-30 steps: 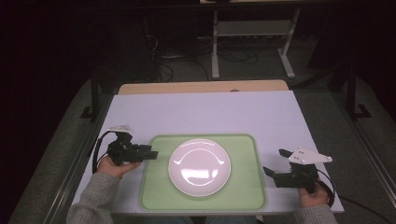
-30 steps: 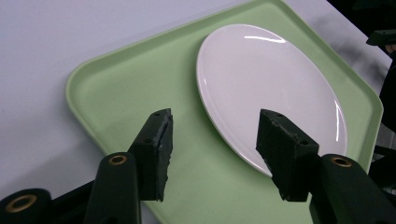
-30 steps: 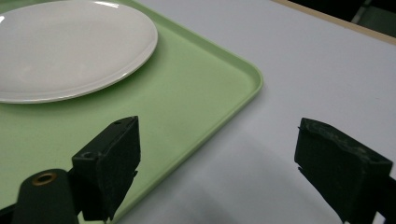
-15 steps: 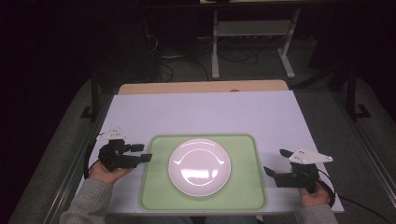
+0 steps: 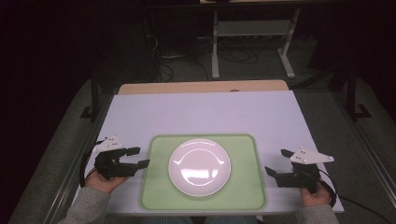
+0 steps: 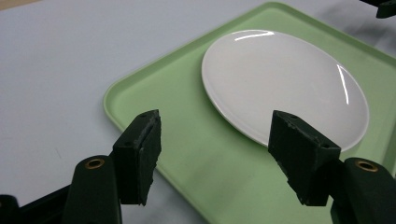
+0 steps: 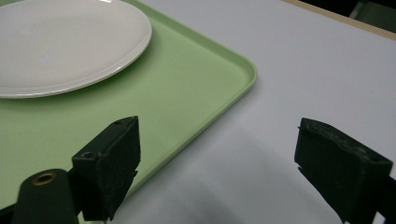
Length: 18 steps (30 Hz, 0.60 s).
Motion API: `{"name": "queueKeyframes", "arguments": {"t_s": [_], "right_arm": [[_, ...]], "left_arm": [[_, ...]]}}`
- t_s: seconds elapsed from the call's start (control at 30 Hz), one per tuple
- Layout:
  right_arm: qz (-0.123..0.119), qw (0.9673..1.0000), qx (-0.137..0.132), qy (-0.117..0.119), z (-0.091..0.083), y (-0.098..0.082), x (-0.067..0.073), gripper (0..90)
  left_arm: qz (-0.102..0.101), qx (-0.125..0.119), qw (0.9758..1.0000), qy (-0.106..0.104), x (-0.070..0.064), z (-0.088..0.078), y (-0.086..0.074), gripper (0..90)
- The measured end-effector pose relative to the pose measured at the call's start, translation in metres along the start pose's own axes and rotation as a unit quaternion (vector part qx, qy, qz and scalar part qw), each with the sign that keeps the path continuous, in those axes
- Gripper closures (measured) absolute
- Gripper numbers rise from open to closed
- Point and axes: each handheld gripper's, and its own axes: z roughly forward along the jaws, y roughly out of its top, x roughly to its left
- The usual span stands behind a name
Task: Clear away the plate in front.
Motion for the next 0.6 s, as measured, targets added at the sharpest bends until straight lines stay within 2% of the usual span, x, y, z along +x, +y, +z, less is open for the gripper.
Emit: {"name": "queueKeyframes", "arguments": {"t_s": [0.23, 0.6], "right_arm": [[0.000, 1.0000, 0.002, 0.000, 0.000, -0.001, -0.001, 13.6], [0.003, 1.0000, 0.009, 0.000, 0.000, -0.004, -0.002, 13.6]], "left_arm": [[0.007, -0.007, 0.9999, 0.012, -0.005, -0.001, -0.014, 32.7], [0.006, -0.033, 0.9991, 0.027, -0.013, -0.007, -0.033, 31.4]]}}
